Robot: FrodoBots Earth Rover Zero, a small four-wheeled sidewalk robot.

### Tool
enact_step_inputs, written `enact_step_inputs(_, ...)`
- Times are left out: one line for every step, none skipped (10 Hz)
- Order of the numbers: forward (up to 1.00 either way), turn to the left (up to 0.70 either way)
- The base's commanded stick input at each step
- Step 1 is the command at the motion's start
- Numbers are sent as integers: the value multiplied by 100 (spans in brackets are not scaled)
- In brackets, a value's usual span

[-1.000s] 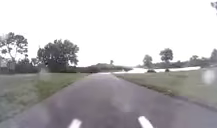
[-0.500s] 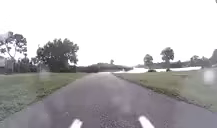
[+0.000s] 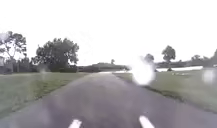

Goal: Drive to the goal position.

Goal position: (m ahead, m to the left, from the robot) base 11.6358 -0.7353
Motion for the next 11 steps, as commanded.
enact_step_inputs(70, 0)
enact_step_inputs(70, 0)
enact_step_inputs(70, 0)
enact_step_inputs(70, 0)
enact_step_inputs(70, 0)
enact_step_inputs(70, 0)
enact_step_inputs(70, 0)
enact_step_inputs(70, 0)
enact_step_inputs(70, 0)
enact_step_inputs(70, 0)
enact_step_inputs(70, 0)
